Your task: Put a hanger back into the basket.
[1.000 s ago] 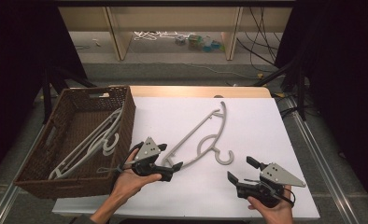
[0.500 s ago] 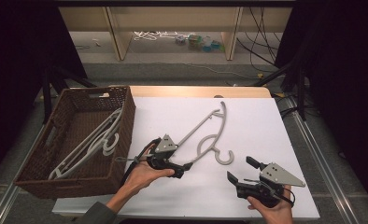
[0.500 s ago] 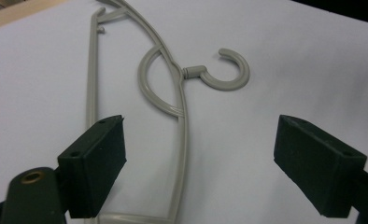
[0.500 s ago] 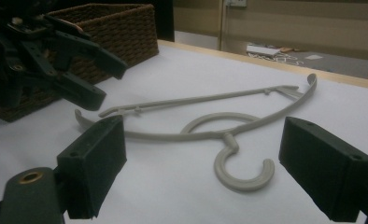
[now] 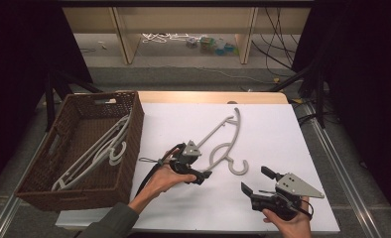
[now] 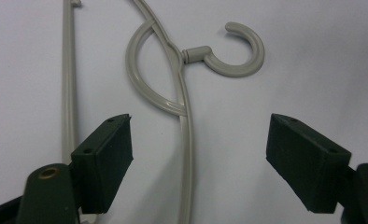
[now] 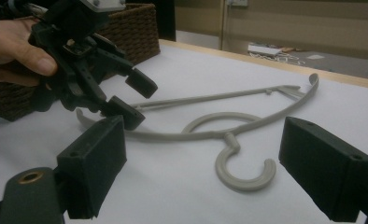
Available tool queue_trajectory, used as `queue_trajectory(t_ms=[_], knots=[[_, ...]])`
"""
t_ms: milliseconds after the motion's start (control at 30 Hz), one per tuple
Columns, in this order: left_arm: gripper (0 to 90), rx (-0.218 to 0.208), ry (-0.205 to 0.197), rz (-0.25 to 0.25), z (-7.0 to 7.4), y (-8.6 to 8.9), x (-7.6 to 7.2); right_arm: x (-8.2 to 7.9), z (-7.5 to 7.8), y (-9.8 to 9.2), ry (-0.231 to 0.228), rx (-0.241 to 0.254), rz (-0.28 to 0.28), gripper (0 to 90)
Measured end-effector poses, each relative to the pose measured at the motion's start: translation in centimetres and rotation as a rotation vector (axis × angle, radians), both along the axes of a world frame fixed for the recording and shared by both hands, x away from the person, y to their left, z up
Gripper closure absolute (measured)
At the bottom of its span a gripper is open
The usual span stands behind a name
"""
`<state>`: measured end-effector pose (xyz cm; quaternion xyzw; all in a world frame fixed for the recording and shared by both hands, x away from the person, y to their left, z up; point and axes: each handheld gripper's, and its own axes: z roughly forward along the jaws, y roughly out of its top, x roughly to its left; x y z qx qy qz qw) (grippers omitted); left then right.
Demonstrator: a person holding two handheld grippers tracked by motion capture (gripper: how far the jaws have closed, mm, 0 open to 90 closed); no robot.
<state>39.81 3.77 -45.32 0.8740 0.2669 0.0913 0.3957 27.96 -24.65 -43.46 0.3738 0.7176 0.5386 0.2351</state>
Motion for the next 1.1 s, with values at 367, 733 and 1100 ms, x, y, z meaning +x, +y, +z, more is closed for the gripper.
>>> queue_trajectory(t_ms=[367,733,1100], knots=[[32.7,0.147,0.049,-0.074,-0.9,-1.8,1.4,0.0,0.1,-0.1,-0.004,-0.007,-0.005,15.8],[46.7,0.210,0.102,-0.077,-1.7,-2.5,2.2,0.0,0.1,0.0,0.000,-0.009,-0.006,15.8],[57.3,0.275,0.172,-0.061,-1.5,-3.6,2.8,0.0,0.1,0.0,-0.001,-0.008,-0.006,15.8]])
